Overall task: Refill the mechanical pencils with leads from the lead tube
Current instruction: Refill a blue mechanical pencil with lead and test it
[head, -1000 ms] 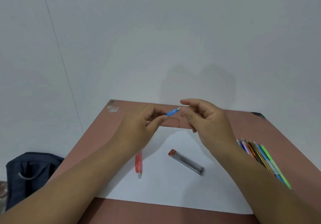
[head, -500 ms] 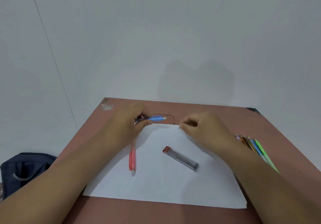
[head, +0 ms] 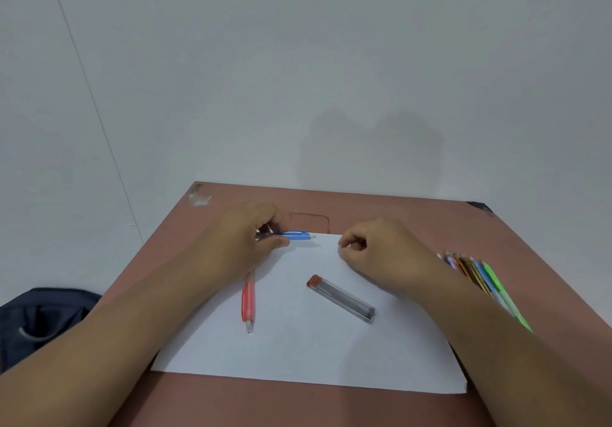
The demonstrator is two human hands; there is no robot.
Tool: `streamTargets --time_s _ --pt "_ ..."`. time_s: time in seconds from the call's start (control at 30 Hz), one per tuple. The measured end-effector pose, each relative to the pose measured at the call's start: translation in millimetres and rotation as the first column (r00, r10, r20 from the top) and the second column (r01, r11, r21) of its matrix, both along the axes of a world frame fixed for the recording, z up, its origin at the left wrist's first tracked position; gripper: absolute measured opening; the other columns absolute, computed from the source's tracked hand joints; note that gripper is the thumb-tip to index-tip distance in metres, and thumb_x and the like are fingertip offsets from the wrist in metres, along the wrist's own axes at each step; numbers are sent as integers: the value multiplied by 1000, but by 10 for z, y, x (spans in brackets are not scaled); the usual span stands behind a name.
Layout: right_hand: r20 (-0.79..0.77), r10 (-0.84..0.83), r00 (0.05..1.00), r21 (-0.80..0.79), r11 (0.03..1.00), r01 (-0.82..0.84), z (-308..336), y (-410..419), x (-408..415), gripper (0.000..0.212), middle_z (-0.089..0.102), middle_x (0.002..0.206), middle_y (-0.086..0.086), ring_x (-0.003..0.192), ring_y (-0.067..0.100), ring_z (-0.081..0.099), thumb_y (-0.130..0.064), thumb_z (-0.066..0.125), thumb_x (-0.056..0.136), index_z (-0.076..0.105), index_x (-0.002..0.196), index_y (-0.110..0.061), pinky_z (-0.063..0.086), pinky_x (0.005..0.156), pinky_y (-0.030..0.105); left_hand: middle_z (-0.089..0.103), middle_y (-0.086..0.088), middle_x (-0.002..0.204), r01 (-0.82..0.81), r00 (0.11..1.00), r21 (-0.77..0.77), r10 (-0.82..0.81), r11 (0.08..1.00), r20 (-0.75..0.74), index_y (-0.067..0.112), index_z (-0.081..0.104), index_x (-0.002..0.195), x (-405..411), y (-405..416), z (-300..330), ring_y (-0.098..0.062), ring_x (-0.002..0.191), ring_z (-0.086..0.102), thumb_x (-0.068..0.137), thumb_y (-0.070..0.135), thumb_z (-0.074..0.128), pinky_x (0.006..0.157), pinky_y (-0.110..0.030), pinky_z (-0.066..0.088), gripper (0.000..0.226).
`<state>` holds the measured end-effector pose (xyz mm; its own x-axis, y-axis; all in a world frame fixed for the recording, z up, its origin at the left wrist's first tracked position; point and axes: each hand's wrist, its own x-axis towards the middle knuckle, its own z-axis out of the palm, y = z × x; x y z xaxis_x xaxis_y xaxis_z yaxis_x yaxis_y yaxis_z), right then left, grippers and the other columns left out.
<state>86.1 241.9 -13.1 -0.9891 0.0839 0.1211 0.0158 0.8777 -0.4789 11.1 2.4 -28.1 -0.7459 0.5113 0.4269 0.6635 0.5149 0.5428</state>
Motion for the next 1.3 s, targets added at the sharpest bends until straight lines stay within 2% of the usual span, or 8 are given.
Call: streamTargets --time_s 0.3,0.5,0.7,0.83,0.97,1.1,1.17,1.3 --pt "-290 91 953 -107 986 -127 36 -126 14 8 63 76 -19 76 3 55 -24 76 87 76 89 -32 39 65 10 68 18 92 20 999 36 -19 999 -32 44 59 81 33 39 20 -5 88 60 84 24 79 74 -19 48 29" --pt "-336 106 936 -141 977 -161 54 -143 33 13 65 74 -17 71 5 55 -18 74 87 76 82 -29 41 64 11 68 18 92 32 999 67 -31 997 -22 46 59 81 67 63 41 -5 91 60 84 24 79 75 -19 47 29" --pt "-155 82 985 -34 995 -89 135 -4 65 11 66 73 -16 68 -3 56 -23 70 87 76 79 -27 39 59 12 66 18 90 3 1000 32 -3 999 5 42 61 81 21 47 13 -4 88 58 85 22 78 71 -13 45 26" --pt "-33 73 997 68 995 -71 140 44 89 16 63 69 -30 69 0 59 -19 66 85 76 73 -22 53 62 28 66 20 89 -22 999 12 21 1000 34 41 62 80 0 26 -10 -3 86 59 84 23 78 69 -12 42 24" --pt "57 99 993 90 990 -104 137 45 84 16 60 65 -38 64 -4 59 -24 70 86 76 71 -24 44 58 17 67 19 90 -25 998 6 25 1000 53 36 66 82 11 40 -11 -4 87 60 84 24 79 70 -16 44 17" --pt "-70 59 996 -16 998 -61 154 54 90 5 68 73 -21 69 -2 60 -26 77 81 78 78 -31 51 63 22 70 17 92 -3 999 28 2 1000 47 35 69 85 17 79 -10 -7 87 61 83 26 79 71 -18 46 14" --pt "-148 22 989 -153 987 -45 150 19 94 9 66 75 -24 68 -5 57 -30 80 82 76 89 -34 47 62 13 69 17 91 -1 999 51 -1 999 40 33 70 86 41 129 10 -6 88 61 83 25 79 71 -16 46 13" --pt "-175 14 985 -314 947 -69 112 -104 55 5 62 62 -19 55 -2 51 -28 77 87 78 91 -31 39 54 10 67 17 87 12 999 60 -10 998 -34 30 71 90 71 222 42 -3 86 58 84 24 79 69 -15 42 12"
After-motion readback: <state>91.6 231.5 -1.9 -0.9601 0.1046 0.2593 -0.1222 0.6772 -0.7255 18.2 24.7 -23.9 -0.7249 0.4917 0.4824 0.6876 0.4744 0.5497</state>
